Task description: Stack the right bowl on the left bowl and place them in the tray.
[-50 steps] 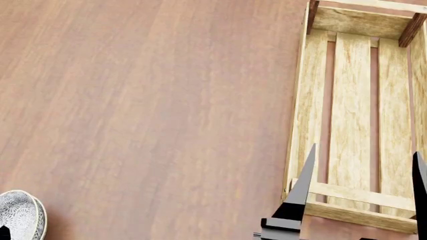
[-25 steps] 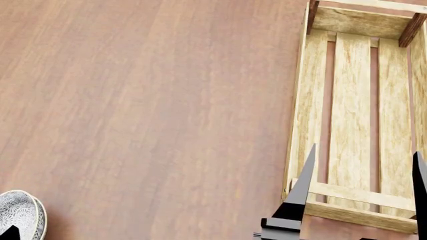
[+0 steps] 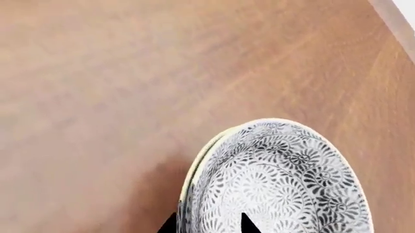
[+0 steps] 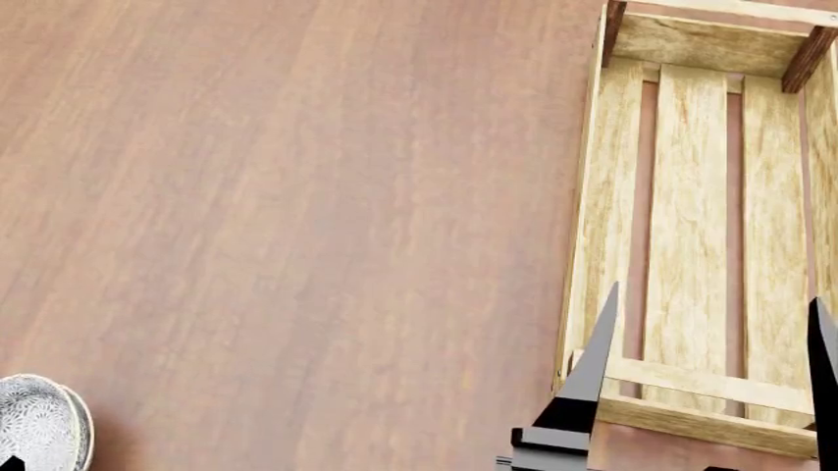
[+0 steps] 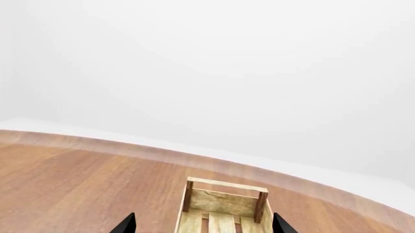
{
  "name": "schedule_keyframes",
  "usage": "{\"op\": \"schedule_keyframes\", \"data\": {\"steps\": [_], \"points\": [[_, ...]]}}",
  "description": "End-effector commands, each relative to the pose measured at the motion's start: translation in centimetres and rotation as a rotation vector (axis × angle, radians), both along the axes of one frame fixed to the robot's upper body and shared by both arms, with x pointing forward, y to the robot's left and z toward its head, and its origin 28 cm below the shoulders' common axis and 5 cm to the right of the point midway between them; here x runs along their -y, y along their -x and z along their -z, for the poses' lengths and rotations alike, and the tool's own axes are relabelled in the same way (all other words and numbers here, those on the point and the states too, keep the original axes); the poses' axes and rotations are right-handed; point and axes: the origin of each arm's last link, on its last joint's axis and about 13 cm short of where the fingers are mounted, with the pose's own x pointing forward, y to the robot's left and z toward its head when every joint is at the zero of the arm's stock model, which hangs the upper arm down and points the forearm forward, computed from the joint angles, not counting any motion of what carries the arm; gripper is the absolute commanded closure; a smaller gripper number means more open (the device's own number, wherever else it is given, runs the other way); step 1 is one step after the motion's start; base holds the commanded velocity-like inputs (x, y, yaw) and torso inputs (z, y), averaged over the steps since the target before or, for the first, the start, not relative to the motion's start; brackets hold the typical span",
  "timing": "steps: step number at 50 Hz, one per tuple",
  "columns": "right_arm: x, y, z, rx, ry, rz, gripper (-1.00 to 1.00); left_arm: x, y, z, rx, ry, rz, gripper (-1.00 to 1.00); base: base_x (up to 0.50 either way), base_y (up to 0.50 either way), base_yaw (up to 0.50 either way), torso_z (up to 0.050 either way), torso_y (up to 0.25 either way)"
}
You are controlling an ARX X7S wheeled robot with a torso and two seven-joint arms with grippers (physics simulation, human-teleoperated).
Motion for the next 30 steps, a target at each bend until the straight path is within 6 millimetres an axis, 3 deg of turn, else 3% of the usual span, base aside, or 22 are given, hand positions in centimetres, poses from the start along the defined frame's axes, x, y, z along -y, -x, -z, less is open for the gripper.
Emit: {"op": "schedule_keyframes", "data": {"steps": [1, 16, 30], "points": [[0.0, 0.0, 0.0, 0.002, 0.000, -0.001, -1.00, 0.1, 0.1, 0.5, -0.024, 0.000, -0.003, 1.00, 0.00, 0.00, 0.00, 0.000, 0.000], [0.0, 0.0, 0.0, 0.001, -0.002, 0.000, -1.00, 0.1, 0.1, -0.2, -0.008, -0.010, 0.003, 1.00, 0.00, 0.00, 0.00, 0.000, 0.000], [0.1, 0.0, 0.0, 0.003, -0.004, 0.003, -1.00, 2.3, 0.4, -3.8, 0.156, -0.161, 0.080, 1.00, 0.00, 0.00, 0.00, 0.000, 0.000]]}}
